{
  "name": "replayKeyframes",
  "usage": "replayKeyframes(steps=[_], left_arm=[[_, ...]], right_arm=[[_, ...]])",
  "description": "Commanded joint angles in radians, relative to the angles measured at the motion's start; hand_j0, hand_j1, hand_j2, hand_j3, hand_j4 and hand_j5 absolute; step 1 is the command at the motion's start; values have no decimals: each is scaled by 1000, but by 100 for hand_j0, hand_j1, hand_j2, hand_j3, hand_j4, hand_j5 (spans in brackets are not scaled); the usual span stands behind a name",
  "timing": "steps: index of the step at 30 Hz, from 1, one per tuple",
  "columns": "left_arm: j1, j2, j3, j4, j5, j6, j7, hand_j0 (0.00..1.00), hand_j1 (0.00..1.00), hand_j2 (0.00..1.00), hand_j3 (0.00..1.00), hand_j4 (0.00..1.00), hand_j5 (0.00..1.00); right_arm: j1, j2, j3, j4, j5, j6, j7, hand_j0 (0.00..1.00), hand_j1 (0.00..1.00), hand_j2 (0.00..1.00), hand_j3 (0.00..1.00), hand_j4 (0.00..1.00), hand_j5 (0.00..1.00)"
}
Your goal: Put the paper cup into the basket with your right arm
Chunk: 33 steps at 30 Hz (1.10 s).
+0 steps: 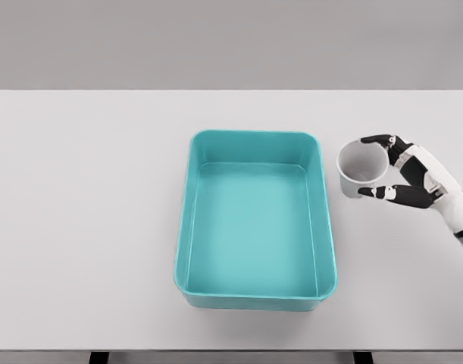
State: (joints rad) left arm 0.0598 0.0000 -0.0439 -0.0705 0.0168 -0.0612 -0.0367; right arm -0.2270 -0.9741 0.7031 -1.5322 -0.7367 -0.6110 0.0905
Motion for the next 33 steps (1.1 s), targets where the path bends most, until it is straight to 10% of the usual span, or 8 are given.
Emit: replayKeyframes(steps=[1, 28, 33], left_arm=[[0, 0, 1, 0, 0, 0, 0, 100, 100, 100, 100, 100, 100], [0, 0, -1, 0, 0, 0, 0, 100, 100, 100, 100, 100, 100], [0, 0, -1, 0, 2, 0, 0, 100, 100, 100, 100, 100, 100]], right_arm=[[-2, -1, -1, -8, -3, 0, 0, 71, 71, 71, 71, 71, 71], [-313, 98, 167, -36, 214, 0, 2, 72, 72, 72, 72, 72, 72], [-361, 98, 190, -36, 290, 0, 2, 92, 92, 92, 92, 92, 92]])
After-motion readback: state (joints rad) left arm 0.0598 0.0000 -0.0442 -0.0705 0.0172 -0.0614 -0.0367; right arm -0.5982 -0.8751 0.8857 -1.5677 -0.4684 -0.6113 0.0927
